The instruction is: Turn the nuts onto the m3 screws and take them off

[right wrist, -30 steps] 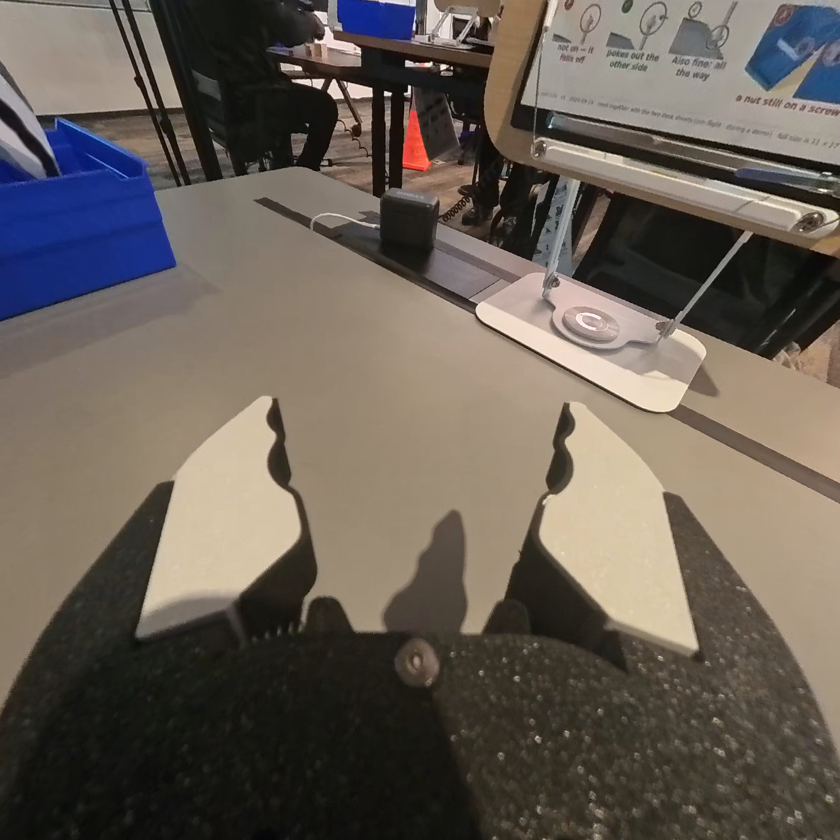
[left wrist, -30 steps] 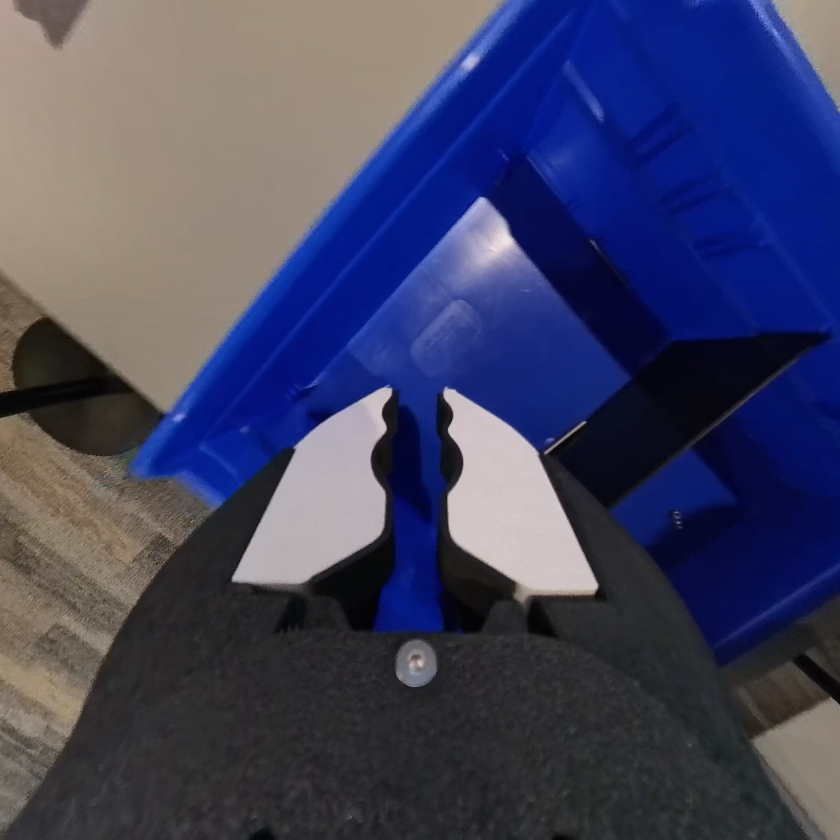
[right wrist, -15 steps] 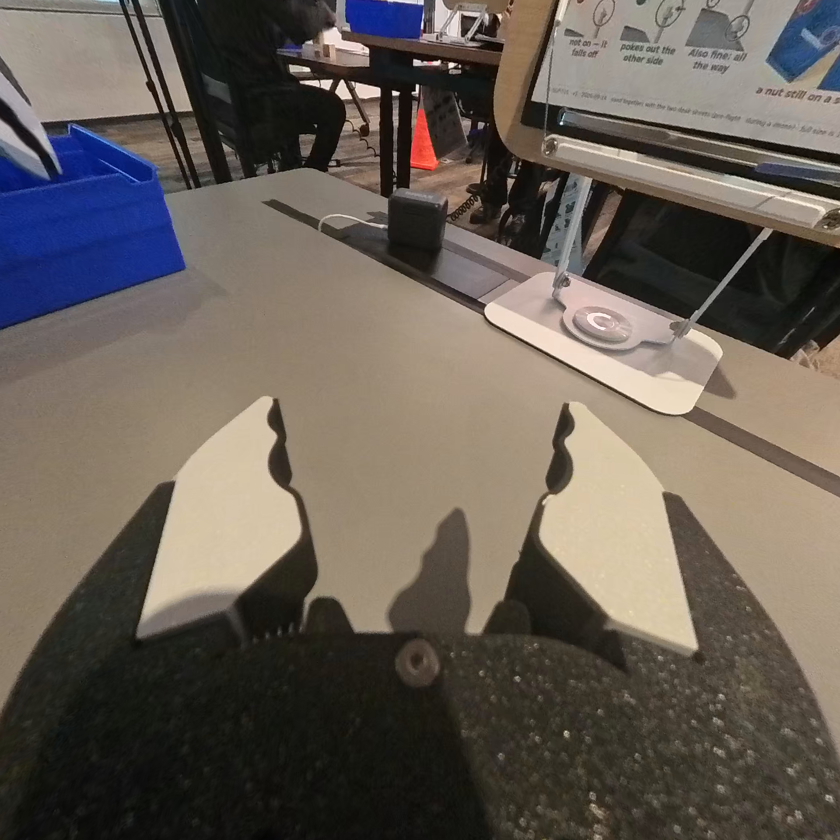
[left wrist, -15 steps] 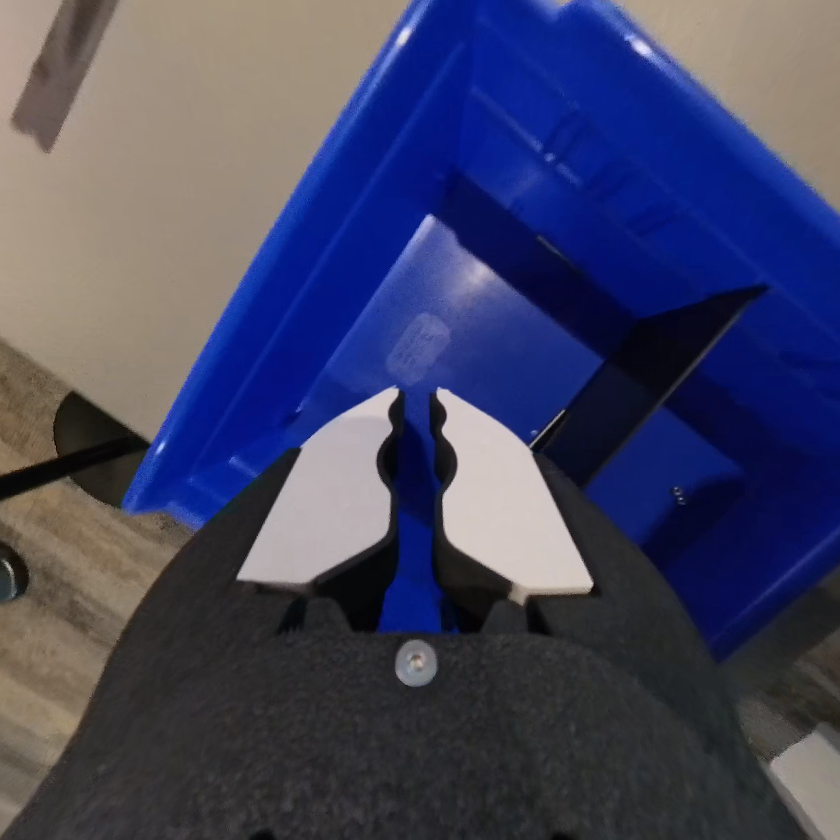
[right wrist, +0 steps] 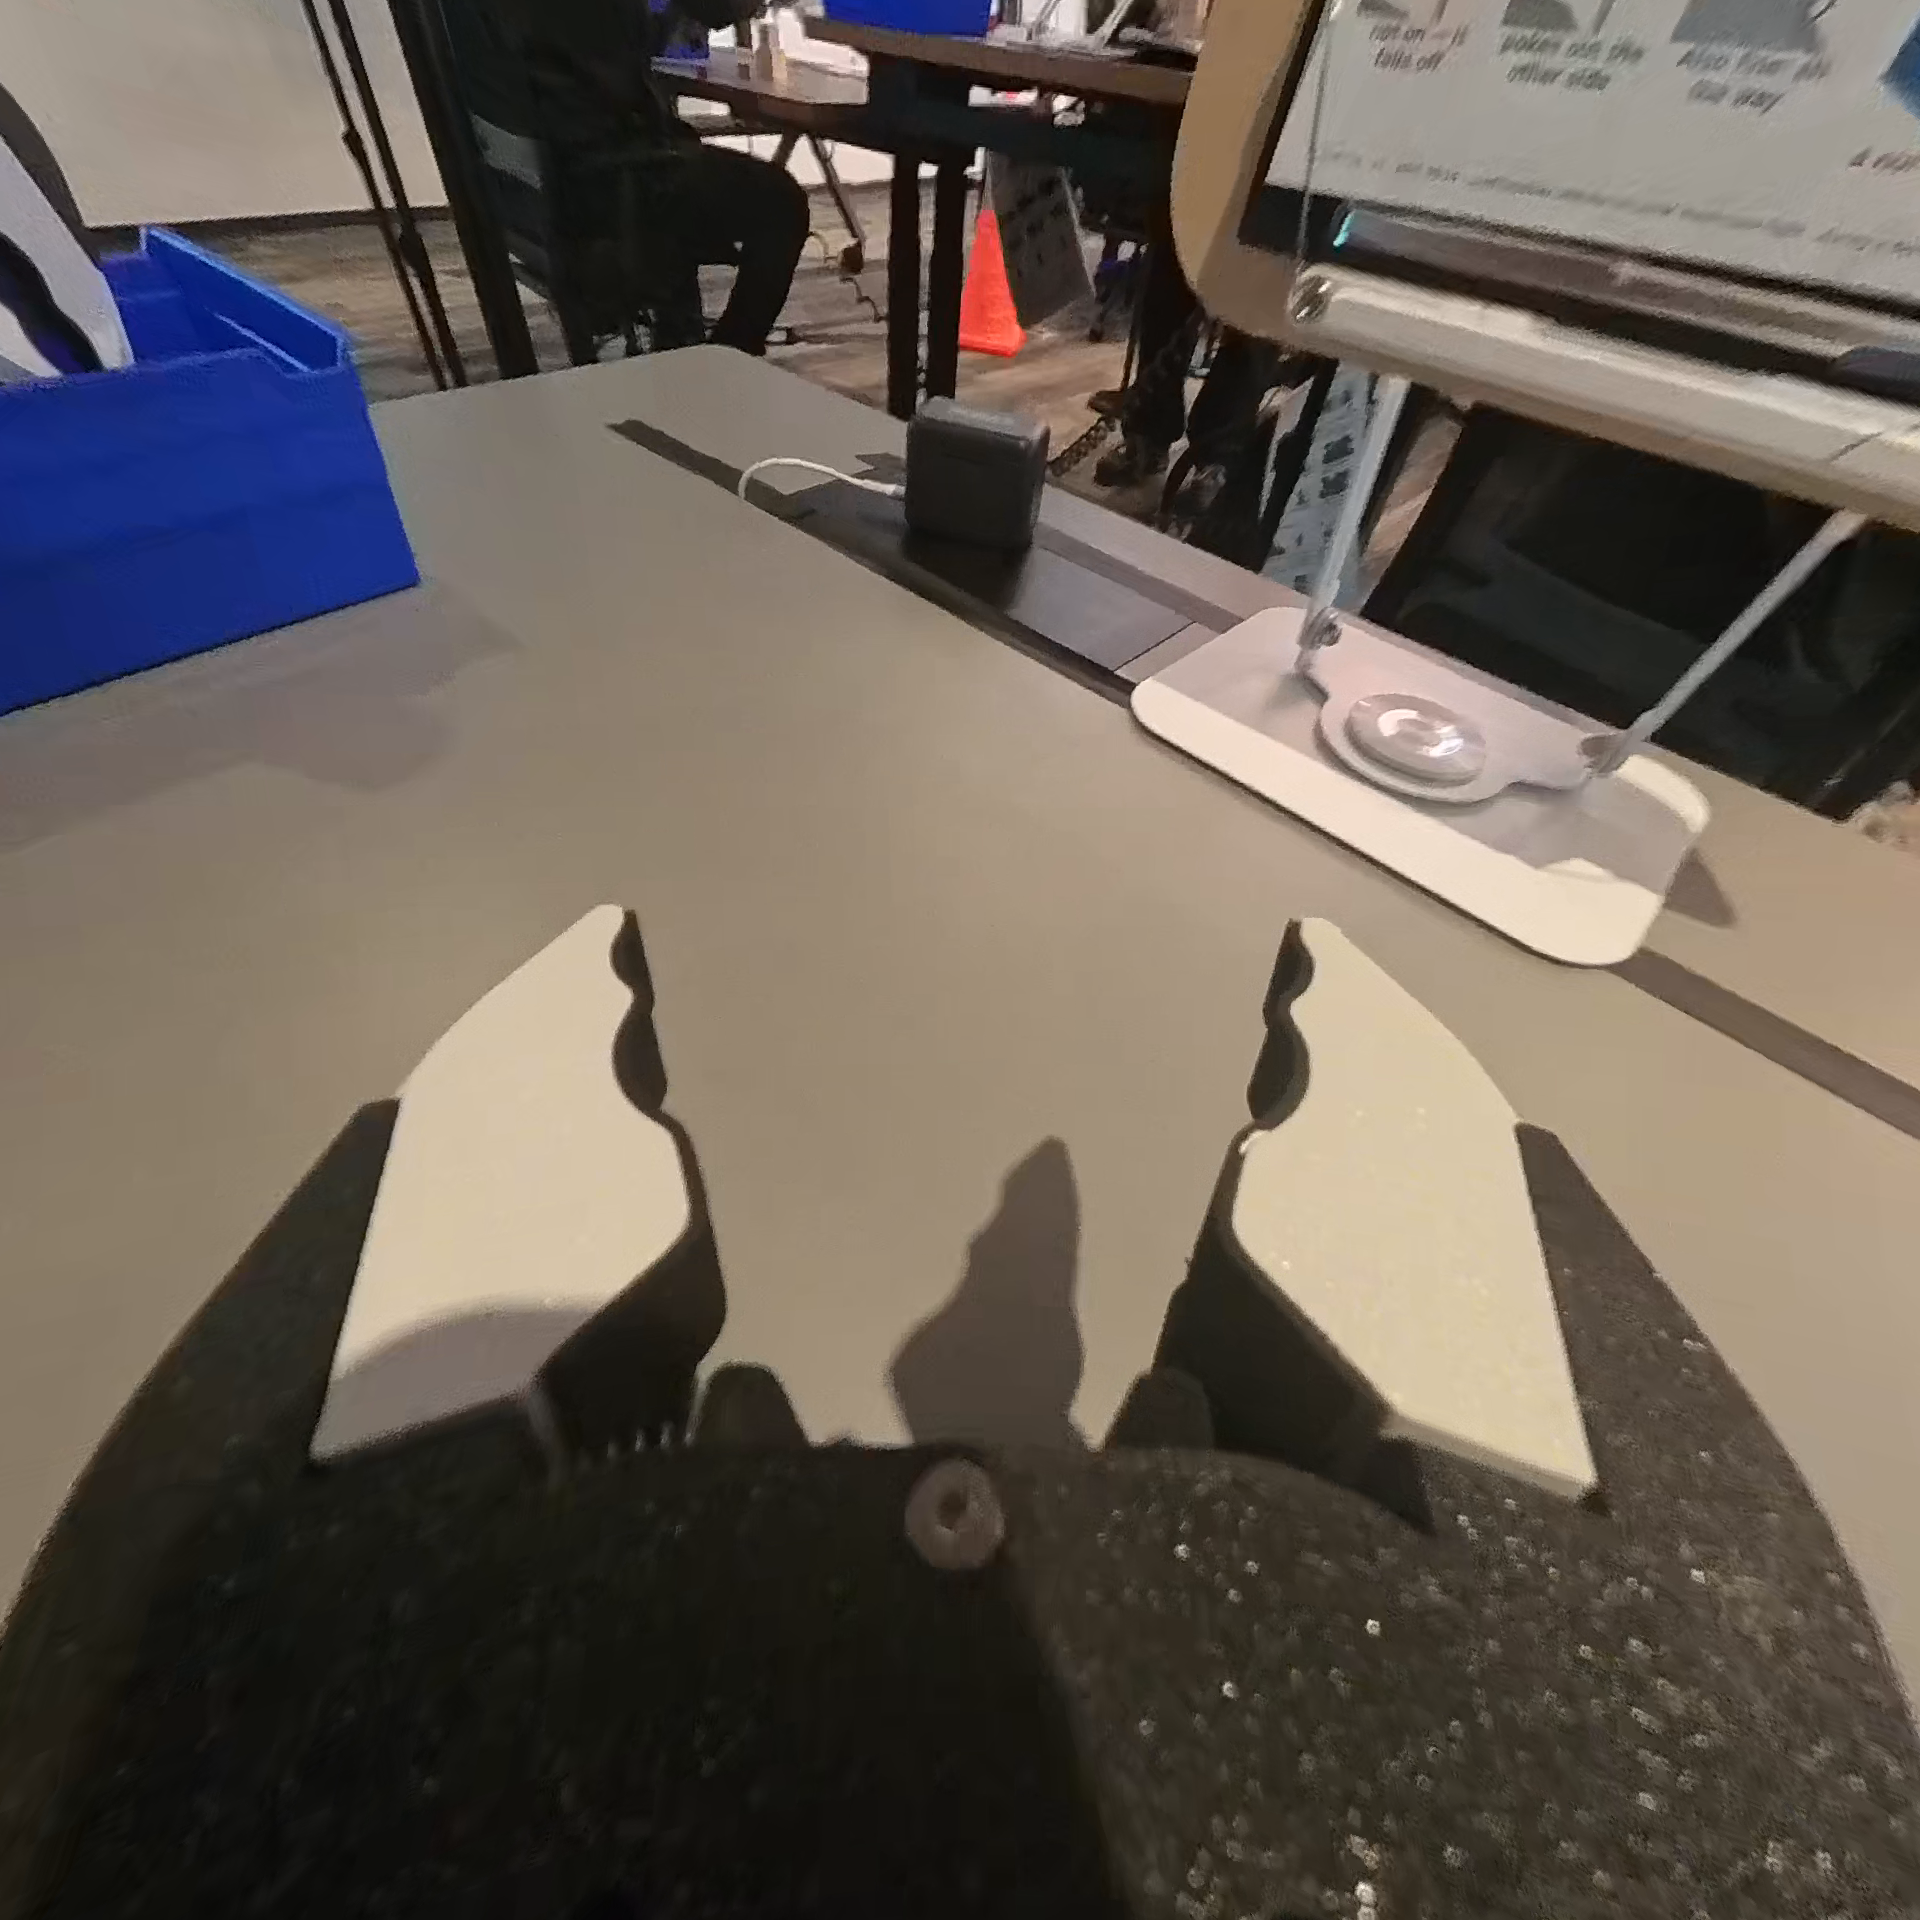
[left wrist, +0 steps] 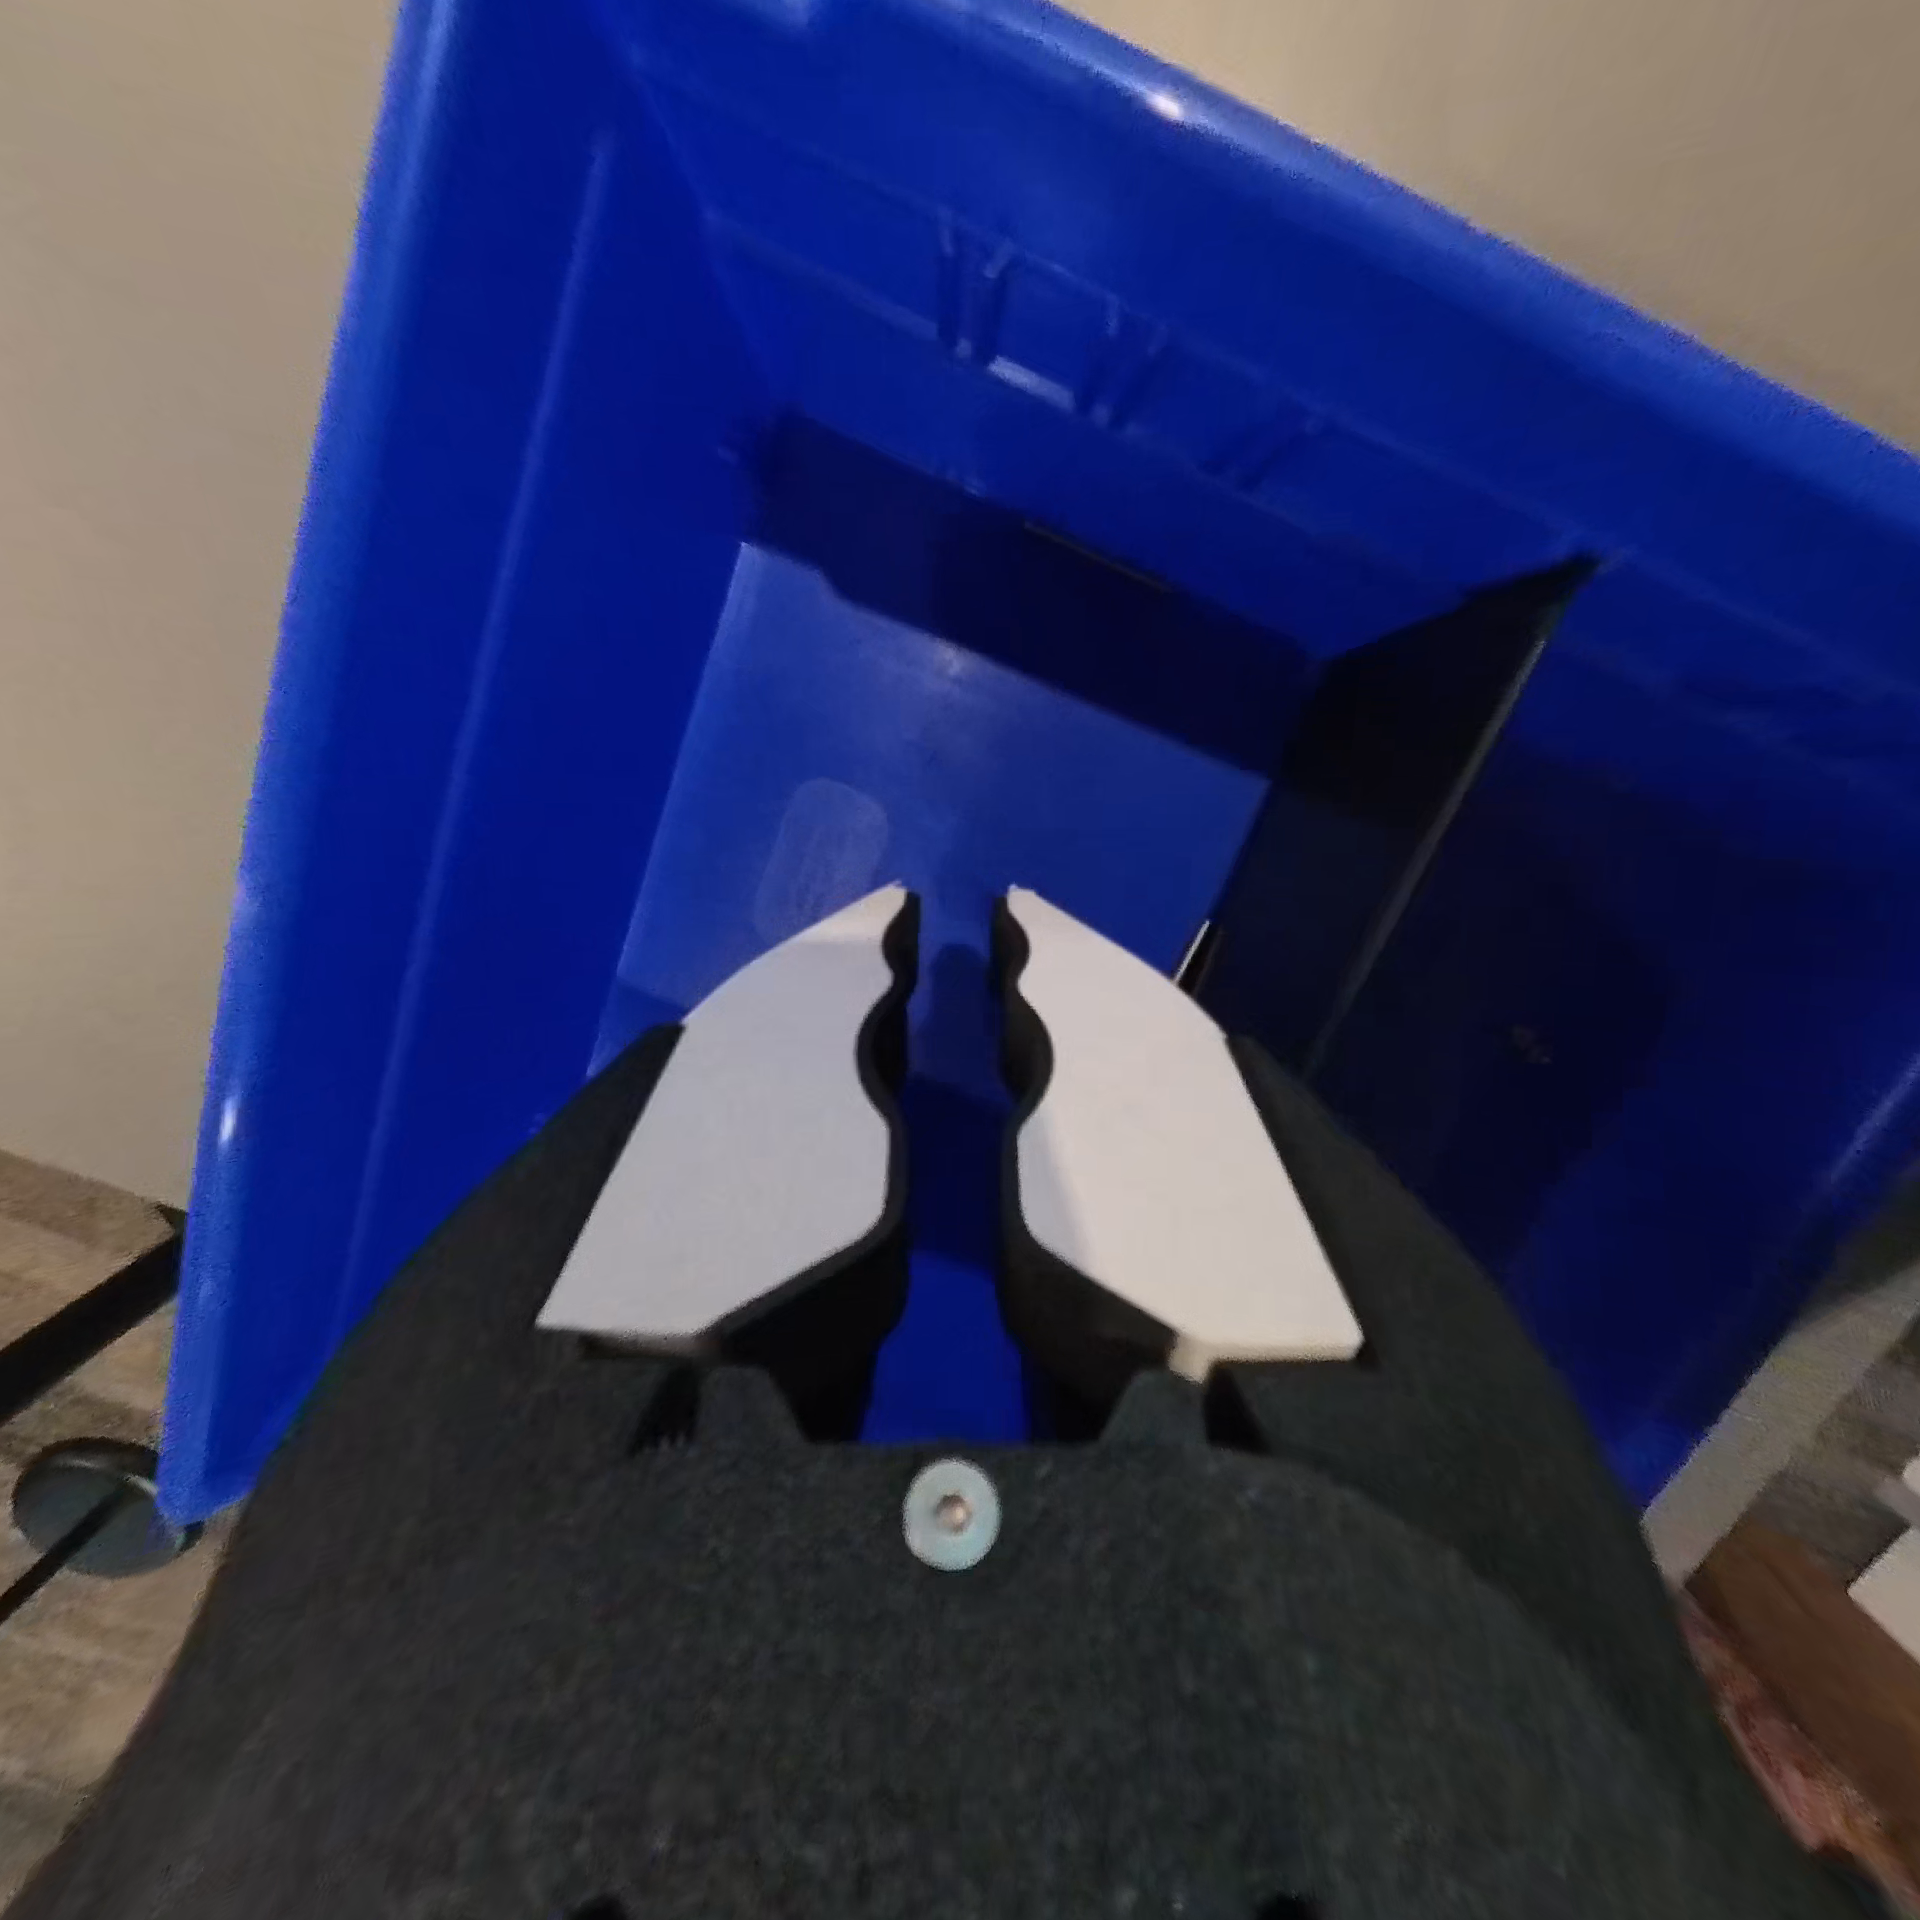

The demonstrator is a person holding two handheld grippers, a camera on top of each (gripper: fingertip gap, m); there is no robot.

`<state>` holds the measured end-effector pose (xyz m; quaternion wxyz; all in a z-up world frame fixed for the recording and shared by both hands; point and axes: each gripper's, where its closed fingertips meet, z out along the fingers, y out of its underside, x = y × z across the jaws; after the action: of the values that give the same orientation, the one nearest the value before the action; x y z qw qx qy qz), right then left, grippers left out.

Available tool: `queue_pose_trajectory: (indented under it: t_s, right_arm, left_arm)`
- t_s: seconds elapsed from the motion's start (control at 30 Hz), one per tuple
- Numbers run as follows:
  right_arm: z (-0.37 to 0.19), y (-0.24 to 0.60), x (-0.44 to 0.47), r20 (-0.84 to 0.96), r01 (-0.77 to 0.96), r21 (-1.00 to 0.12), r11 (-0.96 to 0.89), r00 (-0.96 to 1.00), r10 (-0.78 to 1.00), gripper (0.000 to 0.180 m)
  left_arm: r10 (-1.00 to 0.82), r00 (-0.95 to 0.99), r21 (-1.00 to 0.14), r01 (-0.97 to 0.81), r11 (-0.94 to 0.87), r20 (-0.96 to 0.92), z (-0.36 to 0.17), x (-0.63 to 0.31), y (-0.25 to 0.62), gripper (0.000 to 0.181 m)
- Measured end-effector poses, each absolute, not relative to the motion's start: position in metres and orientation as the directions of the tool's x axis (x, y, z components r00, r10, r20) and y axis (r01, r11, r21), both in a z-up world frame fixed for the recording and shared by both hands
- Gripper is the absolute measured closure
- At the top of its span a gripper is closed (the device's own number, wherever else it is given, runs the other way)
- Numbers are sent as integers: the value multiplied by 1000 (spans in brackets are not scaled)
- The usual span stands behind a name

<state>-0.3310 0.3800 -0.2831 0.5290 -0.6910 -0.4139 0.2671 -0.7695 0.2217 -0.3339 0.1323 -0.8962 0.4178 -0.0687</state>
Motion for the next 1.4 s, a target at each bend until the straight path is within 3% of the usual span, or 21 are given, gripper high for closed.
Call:
queue_pose_trajectory:
  t_s: [0.2,1.0,1.4]
  right_arm:
    - [-291,386,-339,64,313,-943,-111,498,865,68]
    - [-281,381,-358,75,338,-936,-95,457,886,68]
    - [-280,379,-360,76,334,-938,-90,453,888,68]
  left_arm:
    - [-793,606,-238,-762,-603,67,-342,-777,211,165]
    - [-899,434,-346,-835,-428,64,-366,-705,242,166]
    - [-912,403,-321,-857,-404,72,-384,-702,245,172]
